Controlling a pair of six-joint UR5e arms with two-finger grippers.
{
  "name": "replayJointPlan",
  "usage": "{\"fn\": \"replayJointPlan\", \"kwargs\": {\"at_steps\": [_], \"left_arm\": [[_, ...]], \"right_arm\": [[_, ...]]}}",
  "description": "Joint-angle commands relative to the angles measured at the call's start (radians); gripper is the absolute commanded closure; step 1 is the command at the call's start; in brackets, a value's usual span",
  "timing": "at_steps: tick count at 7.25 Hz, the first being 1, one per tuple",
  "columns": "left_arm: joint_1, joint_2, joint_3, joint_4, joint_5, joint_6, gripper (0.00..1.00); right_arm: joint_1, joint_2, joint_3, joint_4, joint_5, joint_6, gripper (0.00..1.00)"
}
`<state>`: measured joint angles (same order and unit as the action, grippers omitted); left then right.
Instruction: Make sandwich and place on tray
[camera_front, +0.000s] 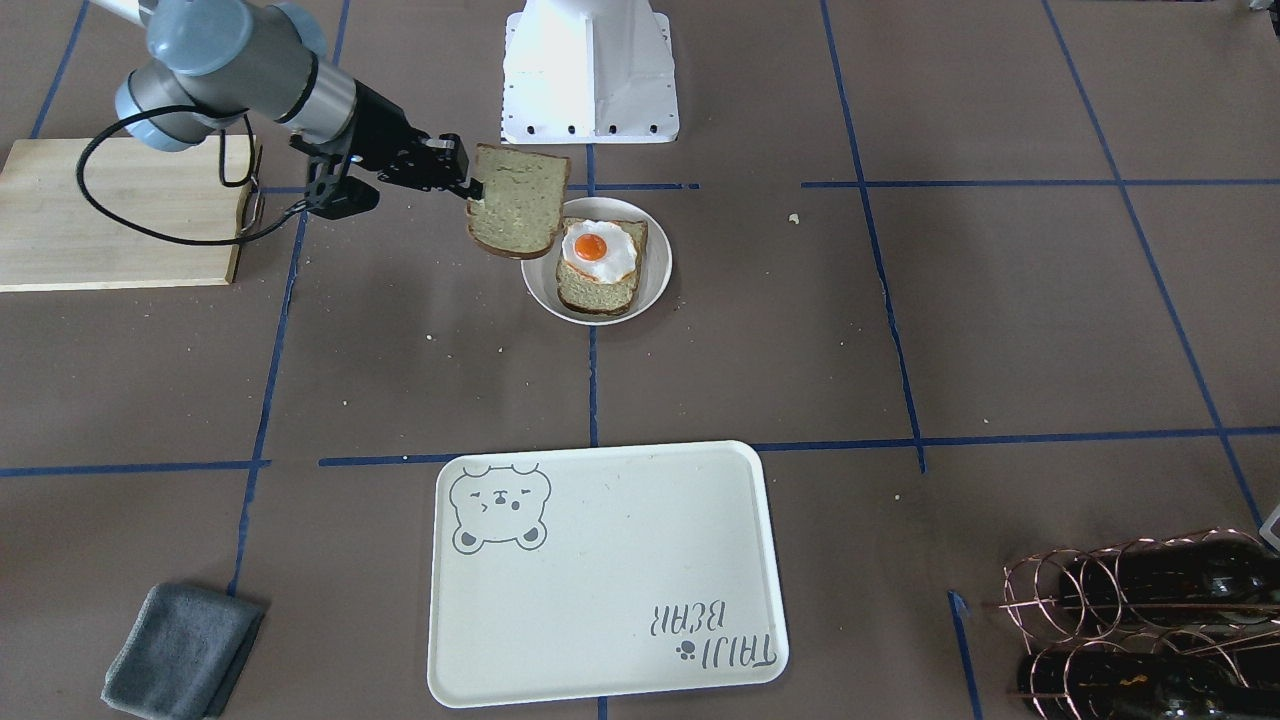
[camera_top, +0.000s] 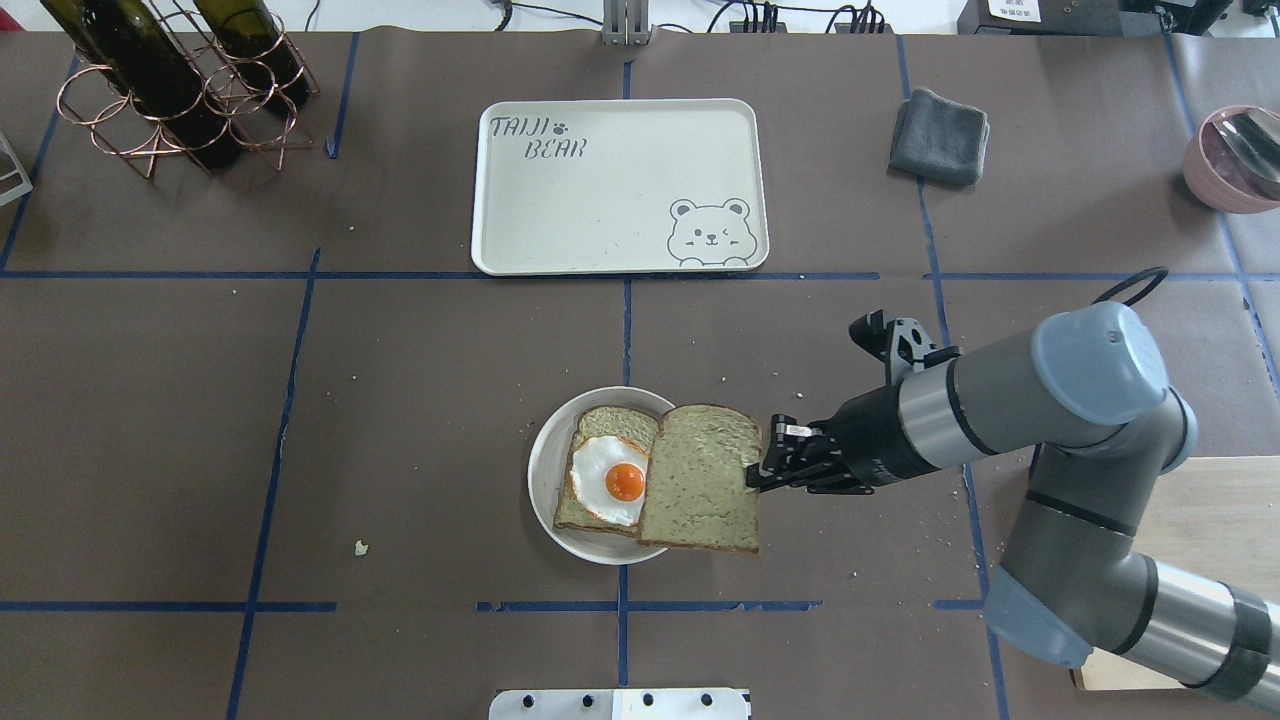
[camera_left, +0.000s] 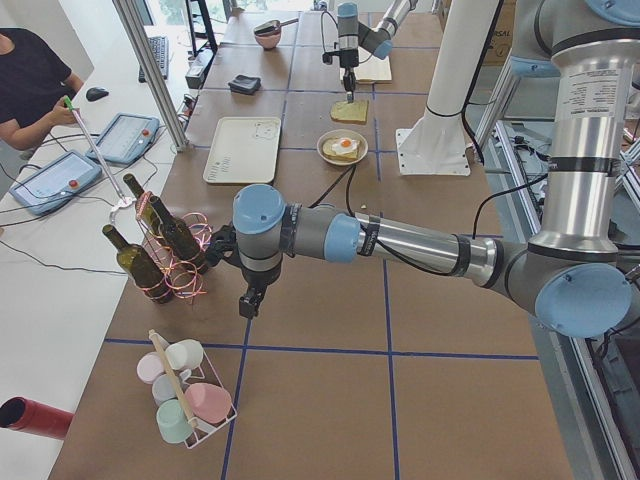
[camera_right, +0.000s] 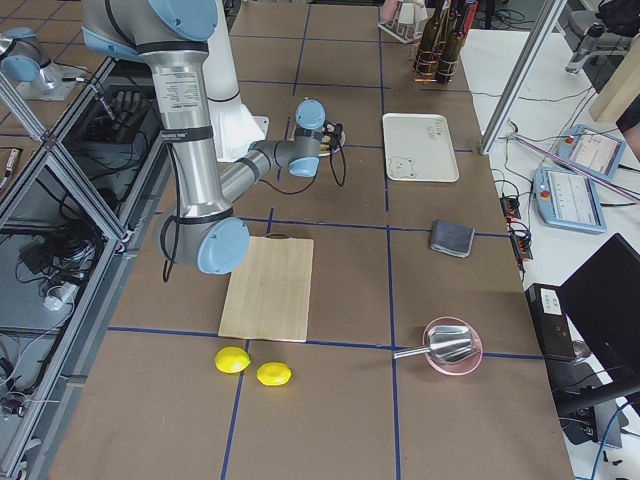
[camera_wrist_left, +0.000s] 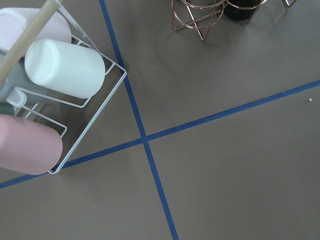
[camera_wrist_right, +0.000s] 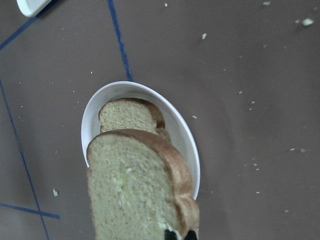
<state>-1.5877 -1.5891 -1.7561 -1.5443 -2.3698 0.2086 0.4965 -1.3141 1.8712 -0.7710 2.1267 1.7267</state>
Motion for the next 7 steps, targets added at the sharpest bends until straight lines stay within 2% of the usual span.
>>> {"fn": "replayJointPlan", "kwargs": {"at_steps": [1,3,7], "left_arm": [[0.000,0.000,0.006,-0.003,0.000,0.003,0.00],[0.000,0.000,0.009,-0.003,0.001,0.003,0.00],[0.002,0.000,0.014,-0.003,0.001,0.005,0.00]], "right_arm": [[-0.062,0.087,-0.042,-0.099,-0.092,-0.010,1.00],[-0.067,0.163,-0.139,-0.099,-0.099,-0.003,1.00],[-0.062,0.174,-0.153,-0.094,-0.120,0.017,1.00]]}}
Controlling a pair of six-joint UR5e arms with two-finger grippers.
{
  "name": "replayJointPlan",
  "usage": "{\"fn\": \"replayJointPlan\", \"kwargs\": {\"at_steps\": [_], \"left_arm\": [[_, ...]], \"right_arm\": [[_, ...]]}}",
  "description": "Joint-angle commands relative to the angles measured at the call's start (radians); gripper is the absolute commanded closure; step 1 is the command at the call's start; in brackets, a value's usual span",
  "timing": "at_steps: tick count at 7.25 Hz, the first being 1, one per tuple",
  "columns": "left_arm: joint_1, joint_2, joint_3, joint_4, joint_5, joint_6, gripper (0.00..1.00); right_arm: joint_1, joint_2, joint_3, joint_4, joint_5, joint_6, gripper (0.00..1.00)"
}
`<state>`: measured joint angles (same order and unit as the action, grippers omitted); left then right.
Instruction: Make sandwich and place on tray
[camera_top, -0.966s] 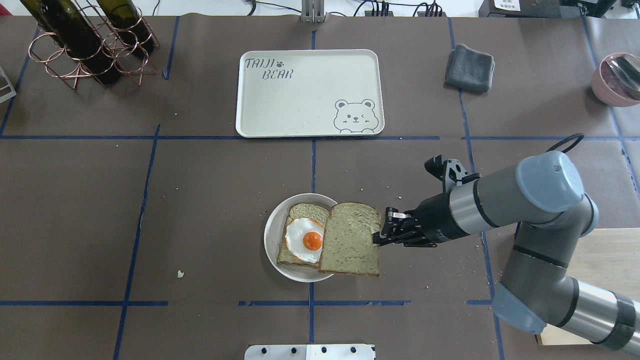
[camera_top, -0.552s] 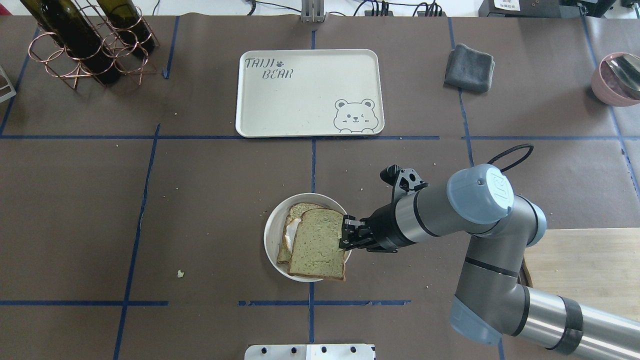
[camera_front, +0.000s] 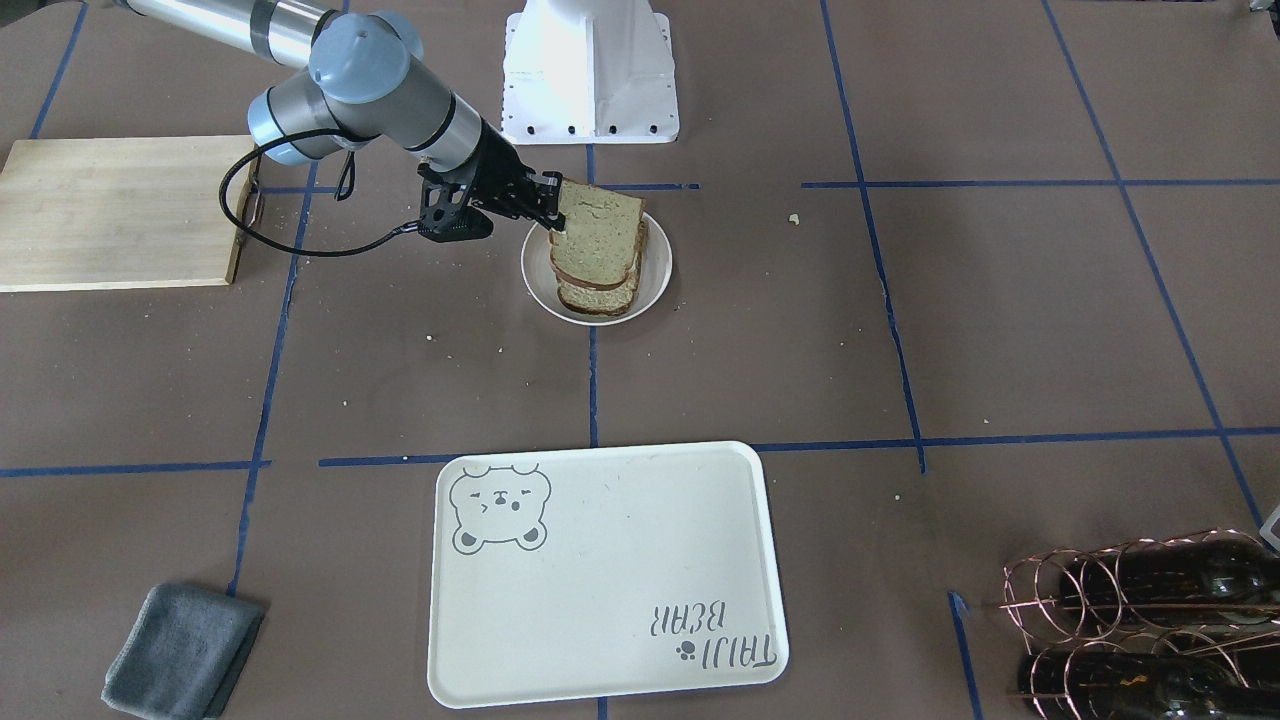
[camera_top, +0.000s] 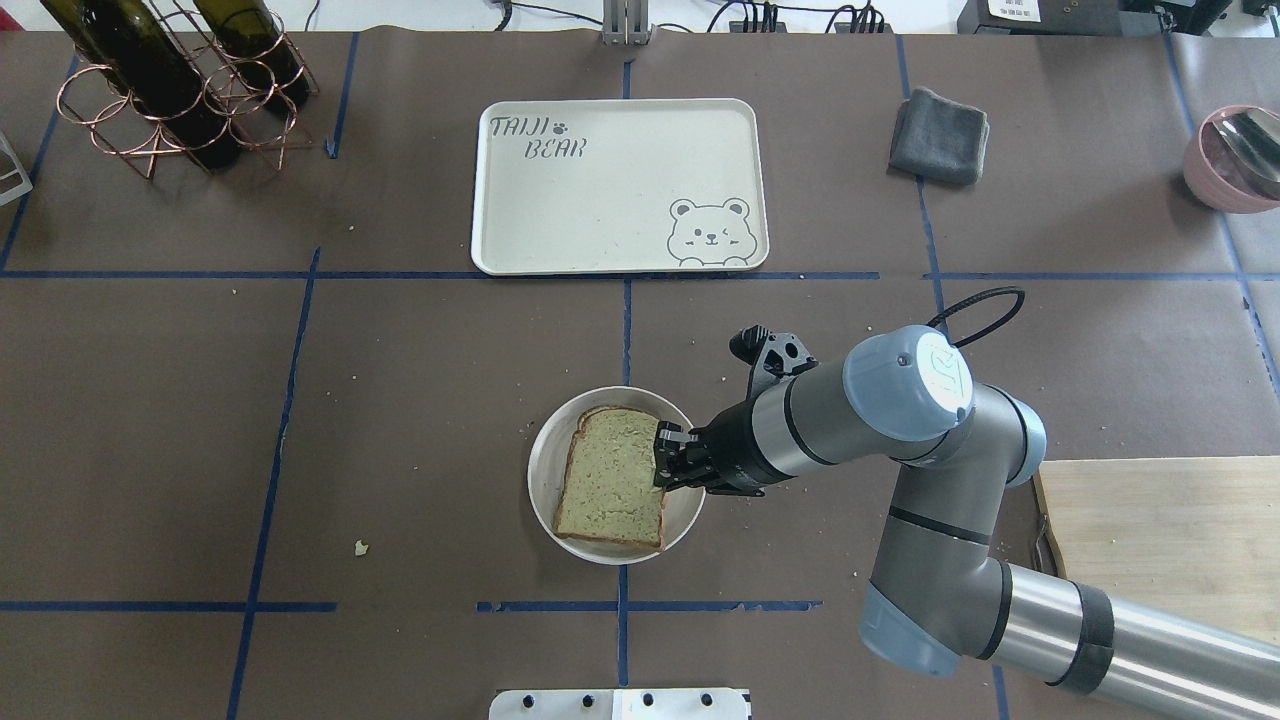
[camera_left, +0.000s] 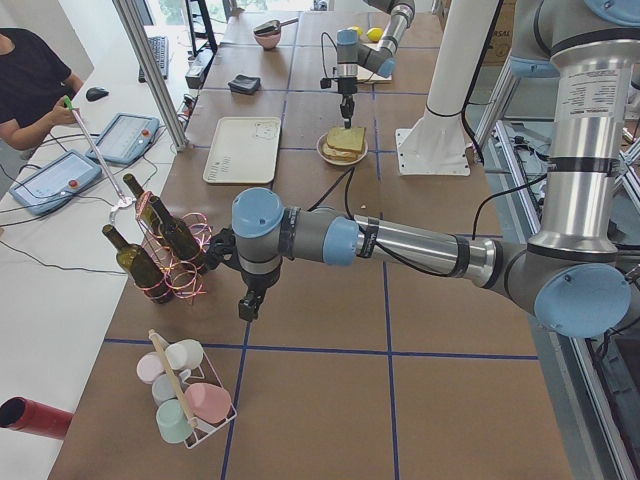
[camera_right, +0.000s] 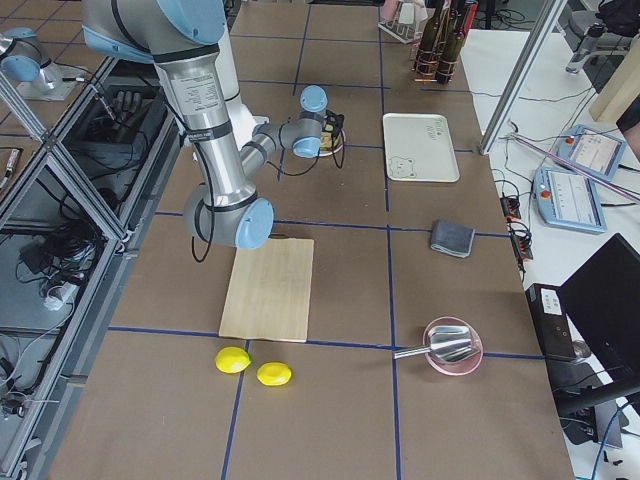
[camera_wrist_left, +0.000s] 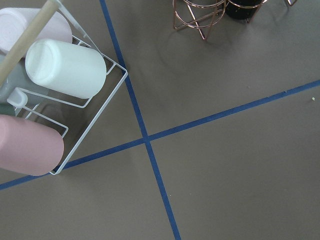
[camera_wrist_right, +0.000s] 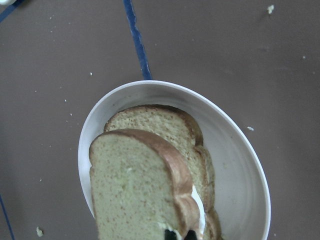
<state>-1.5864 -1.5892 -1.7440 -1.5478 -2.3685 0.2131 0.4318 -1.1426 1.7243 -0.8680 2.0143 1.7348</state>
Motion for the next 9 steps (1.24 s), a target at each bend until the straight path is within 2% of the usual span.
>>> {"fn": "replayJointPlan", "kwargs": {"at_steps": [1,5,6,7,8,9], "left_arm": [[0.000,0.000,0.000,-0.002,0.000,0.000,0.00],[0.000,0.000,0.003,-0.015,0.000,-0.001,0.00],[0.002,0.000,0.004,-0.015,0.000,-0.003,0.00],[0.003,0.000,0.004,-0.020,-0.002,-0.005,0.00],[0.006,0.000,0.007,-0.031,-0.012,-0.006,0.00],[0.009,0.000,0.029,-0.040,-0.102,-0.006,0.00]], "right_arm": [[0.001,0.003,-0.008,0.006,-0.038,0.041,1.00],[-0.014,0.008,-0.029,0.017,-0.058,0.051,1.00],[-0.025,0.004,-0.031,0.015,-0.061,0.049,0.94],[-0.030,0.003,-0.028,0.015,-0.078,0.045,0.53],[-0.031,0.006,-0.023,0.015,-0.086,0.049,0.01],[-0.031,0.004,-0.017,0.014,-0.095,0.045,0.00]]}}
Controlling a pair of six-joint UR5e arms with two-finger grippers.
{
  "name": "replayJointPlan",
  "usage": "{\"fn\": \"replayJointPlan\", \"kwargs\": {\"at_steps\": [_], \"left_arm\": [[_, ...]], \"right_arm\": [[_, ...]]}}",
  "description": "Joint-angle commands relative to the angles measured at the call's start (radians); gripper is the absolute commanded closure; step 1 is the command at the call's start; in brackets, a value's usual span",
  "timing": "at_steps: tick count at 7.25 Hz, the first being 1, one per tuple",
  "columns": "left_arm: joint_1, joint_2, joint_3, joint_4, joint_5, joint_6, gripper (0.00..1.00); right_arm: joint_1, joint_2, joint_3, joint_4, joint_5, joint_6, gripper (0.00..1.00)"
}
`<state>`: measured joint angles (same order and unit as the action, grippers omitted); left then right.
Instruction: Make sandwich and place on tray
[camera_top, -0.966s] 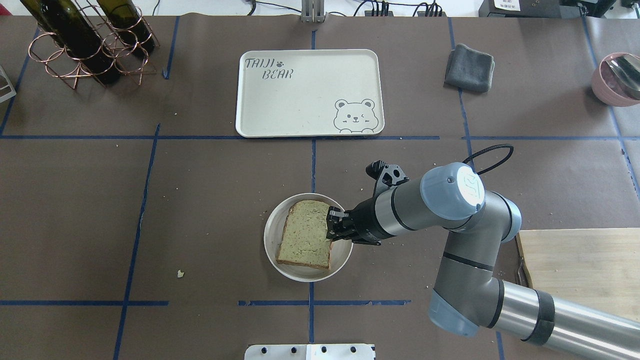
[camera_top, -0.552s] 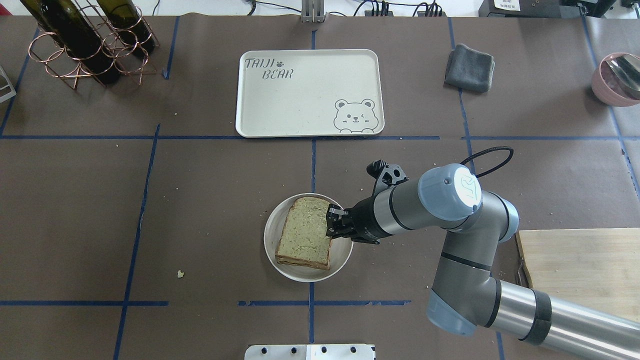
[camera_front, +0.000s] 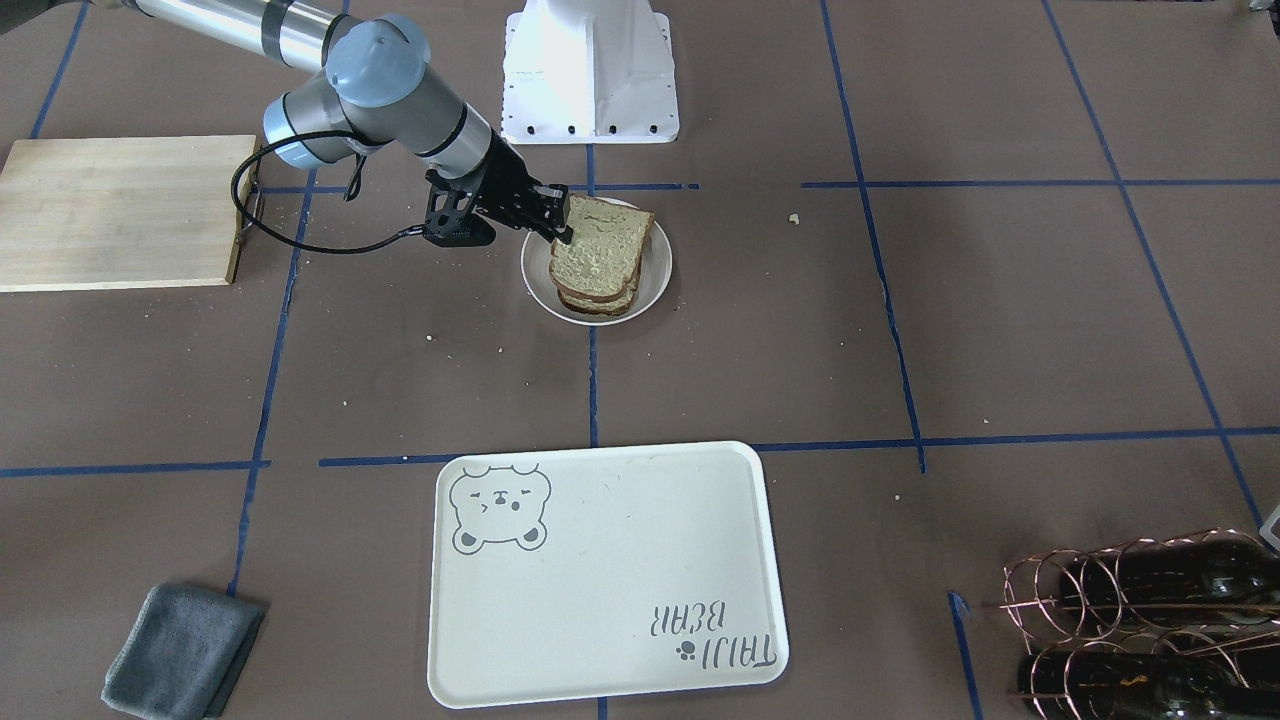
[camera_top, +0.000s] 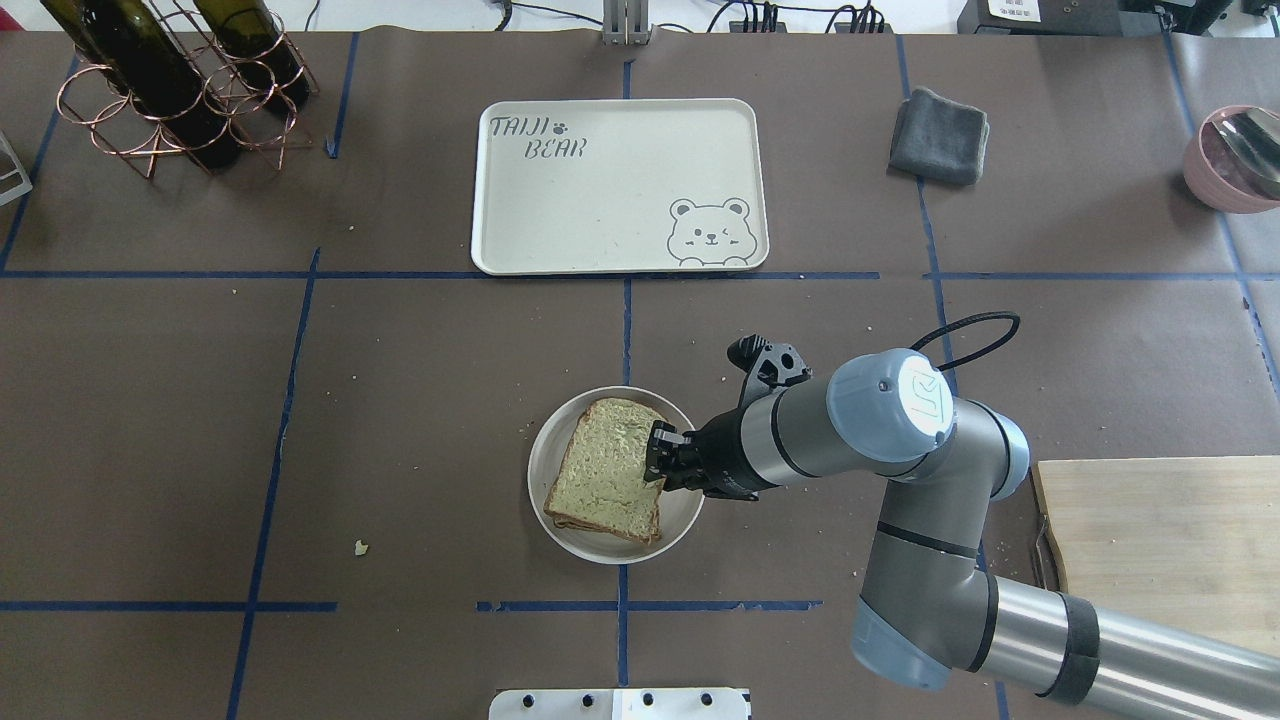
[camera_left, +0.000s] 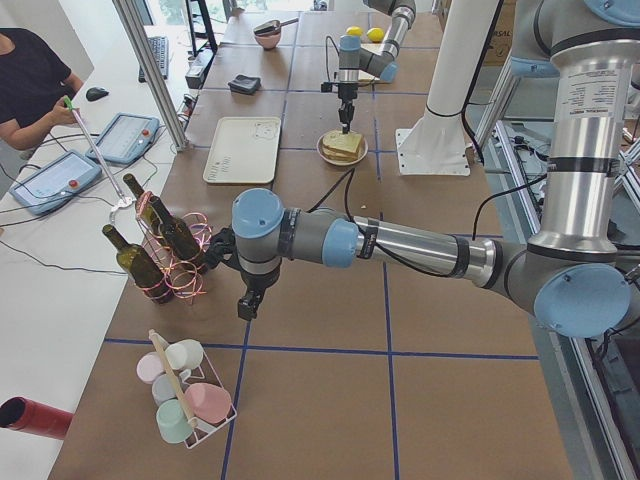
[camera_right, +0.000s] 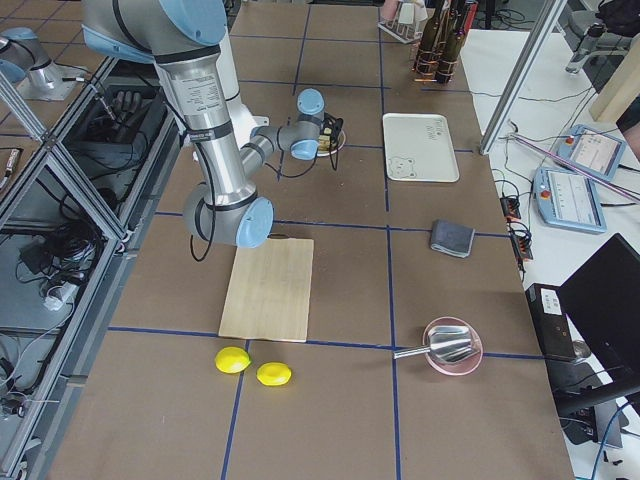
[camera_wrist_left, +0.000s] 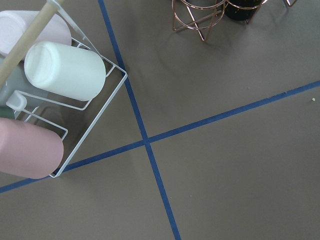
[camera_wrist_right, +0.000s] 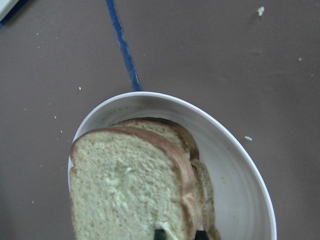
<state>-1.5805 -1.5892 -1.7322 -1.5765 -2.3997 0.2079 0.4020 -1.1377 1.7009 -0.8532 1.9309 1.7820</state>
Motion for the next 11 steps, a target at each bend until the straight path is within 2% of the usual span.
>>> {"fn": "replayJointPlan", "kwargs": {"at_steps": [1,3,6,8,10,11], "left_arm": [[0.063,0.000,0.025,-0.055,-0.120,-0.007,0.00],[0.146,-0.003,0.007,-0.141,-0.122,-0.202,0.00],[0.397,-0.008,-0.027,-0.513,-0.116,-0.732,0.00],[0.588,-0.052,-0.081,-0.659,-0.089,-1.153,0.00],[0.789,-0.173,-0.104,-0.662,0.125,-1.470,0.00],[0.866,-0.210,-0.102,-0.654,0.211,-1.539,0.00]], "right_arm": [[0.000,-0.004,0.025,-0.003,-0.012,-0.007,0.00],[0.050,-0.020,0.064,-0.010,0.017,-0.030,0.00],[0.109,-0.106,0.112,-0.012,0.051,-0.160,0.00],[0.202,-0.158,0.114,-0.014,0.115,-0.260,0.00],[0.295,-0.252,0.135,-0.014,0.163,-0.410,0.00],[0.348,-0.276,0.135,-0.015,0.221,-0.477,0.00]]}}
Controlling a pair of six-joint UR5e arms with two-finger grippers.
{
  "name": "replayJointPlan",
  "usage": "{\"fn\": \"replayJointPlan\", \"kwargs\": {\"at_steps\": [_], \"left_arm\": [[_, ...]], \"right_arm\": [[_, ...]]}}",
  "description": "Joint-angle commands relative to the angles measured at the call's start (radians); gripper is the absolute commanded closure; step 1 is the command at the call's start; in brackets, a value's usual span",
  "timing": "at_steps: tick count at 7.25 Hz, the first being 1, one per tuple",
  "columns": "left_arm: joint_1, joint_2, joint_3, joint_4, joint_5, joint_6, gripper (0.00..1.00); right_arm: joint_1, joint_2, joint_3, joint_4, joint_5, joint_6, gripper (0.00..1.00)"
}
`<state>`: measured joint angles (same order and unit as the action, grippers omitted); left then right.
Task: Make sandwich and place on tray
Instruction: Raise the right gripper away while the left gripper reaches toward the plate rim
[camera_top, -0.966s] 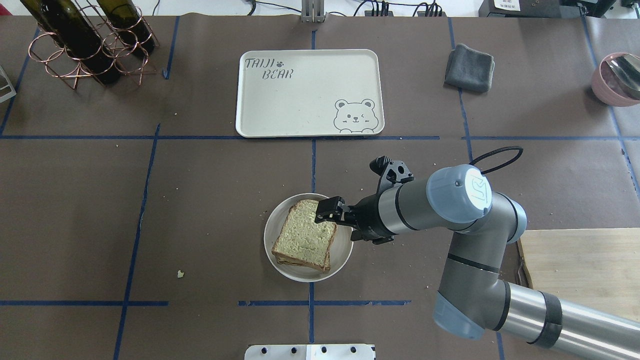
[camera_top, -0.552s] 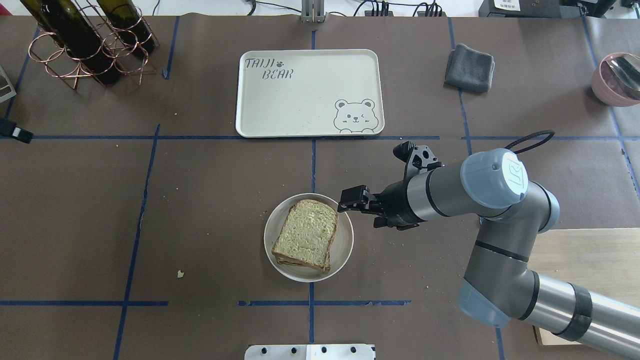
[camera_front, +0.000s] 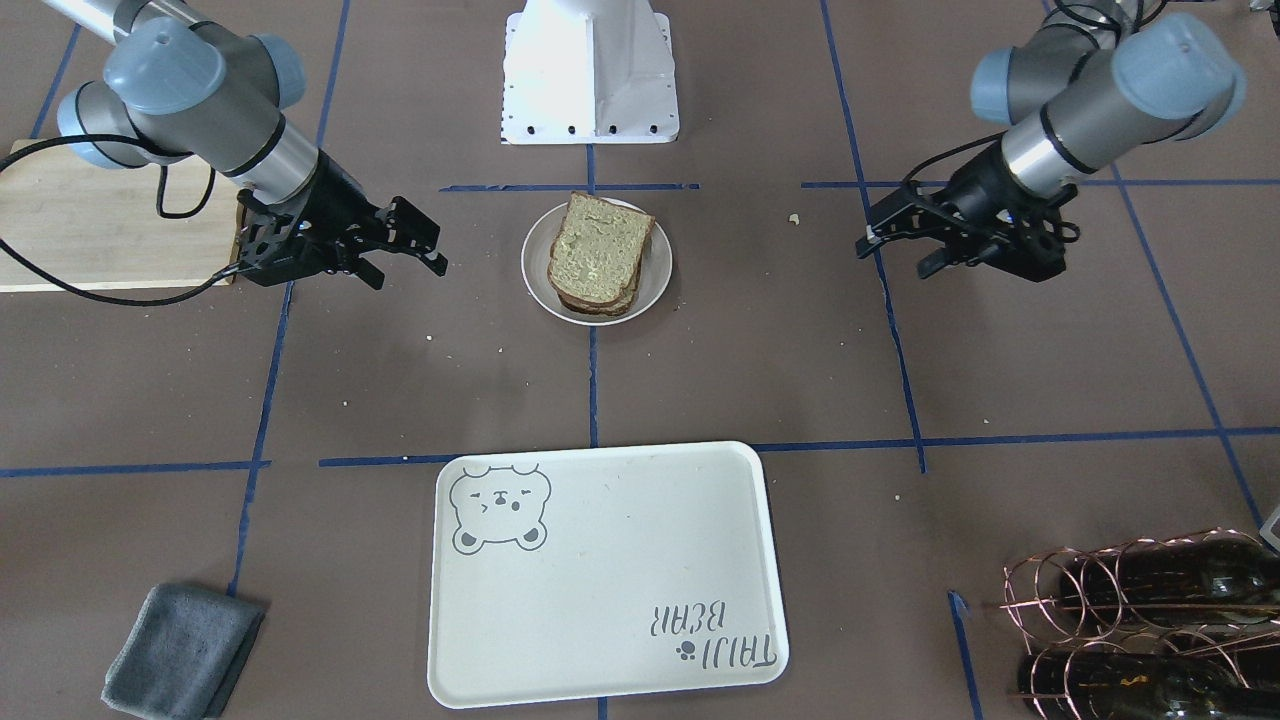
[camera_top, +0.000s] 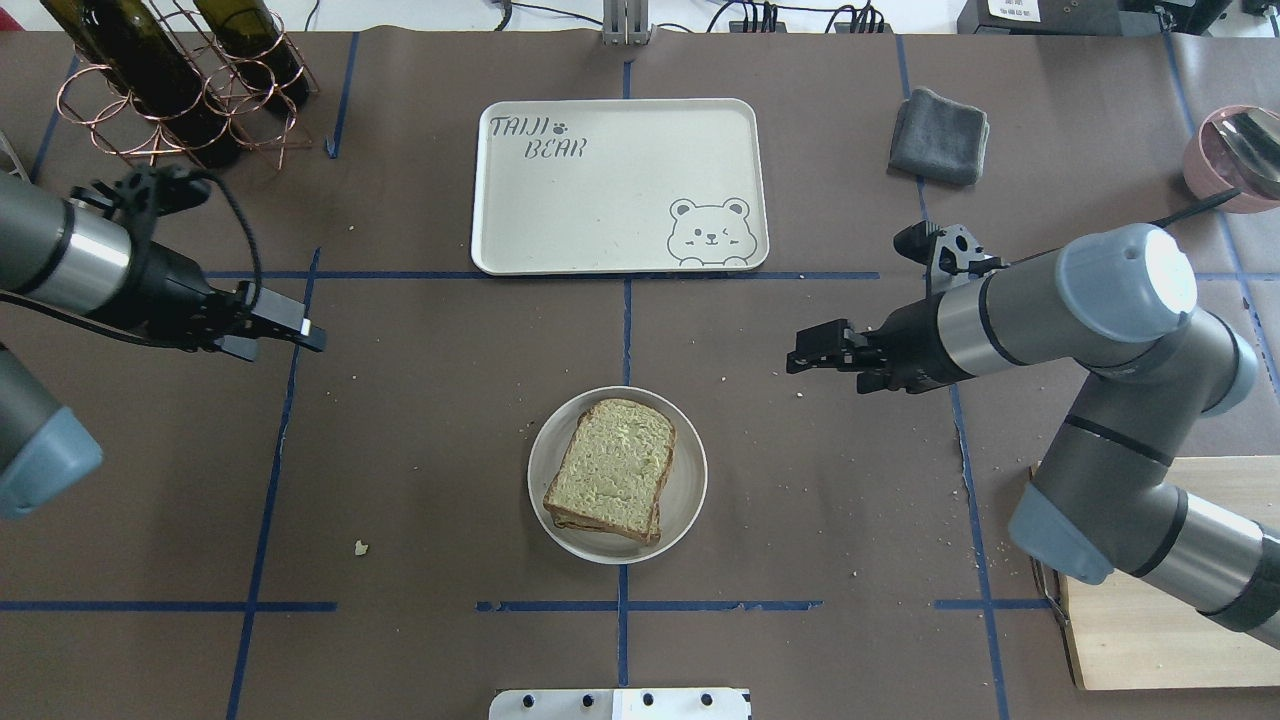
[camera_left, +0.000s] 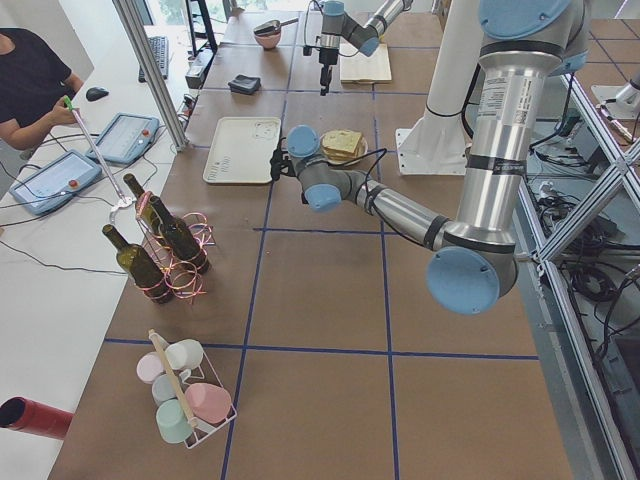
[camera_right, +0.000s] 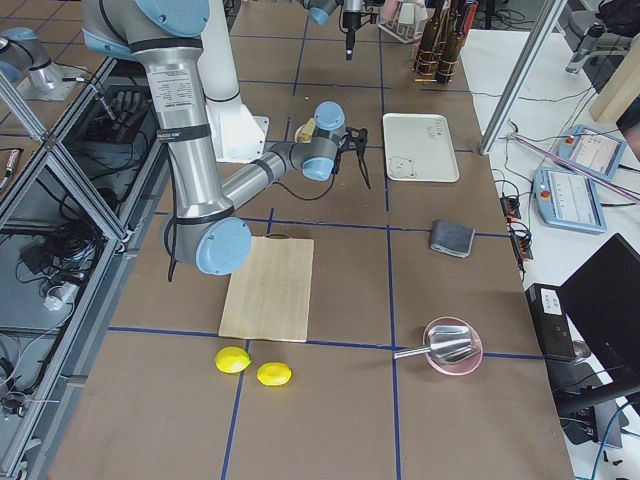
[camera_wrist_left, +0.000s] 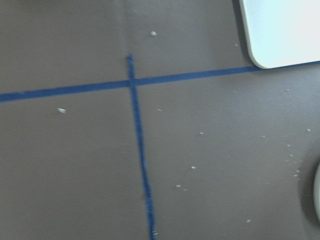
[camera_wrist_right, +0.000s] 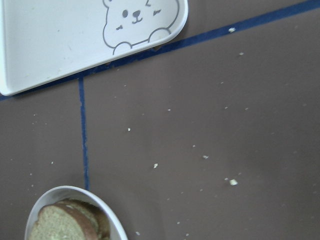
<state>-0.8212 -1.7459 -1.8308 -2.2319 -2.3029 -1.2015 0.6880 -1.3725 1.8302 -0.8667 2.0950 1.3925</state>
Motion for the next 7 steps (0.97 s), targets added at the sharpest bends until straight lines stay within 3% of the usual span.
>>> {"fn": "replayJointPlan", "kwargs": {"at_steps": [1,2,3,4,6,7], "left_arm": [[0.167,-0.093,0.017,0.015,0.179,-0.162,0.00],[0.224,-0.149,0.021,0.117,0.248,-0.240,0.07],[0.294,-0.212,0.031,0.224,0.300,-0.246,0.09],[0.309,-0.245,0.041,0.277,0.357,-0.247,0.15],[0.344,-0.248,0.051,0.275,0.367,-0.251,0.40],[0.352,-0.260,0.065,0.272,0.365,-0.251,0.49]], "right_arm": [[0.100,-0.066,0.011,-0.002,0.084,-0.113,0.00],[0.152,-0.094,0.017,-0.002,0.139,-0.139,0.00],[0.210,-0.117,0.018,-0.002,0.201,-0.189,0.00],[0.244,-0.150,0.018,-0.002,0.213,-0.276,0.00],[0.290,-0.206,0.018,-0.015,0.218,-0.426,0.00],[0.307,-0.204,0.023,-0.085,0.220,-0.514,0.00]]}}
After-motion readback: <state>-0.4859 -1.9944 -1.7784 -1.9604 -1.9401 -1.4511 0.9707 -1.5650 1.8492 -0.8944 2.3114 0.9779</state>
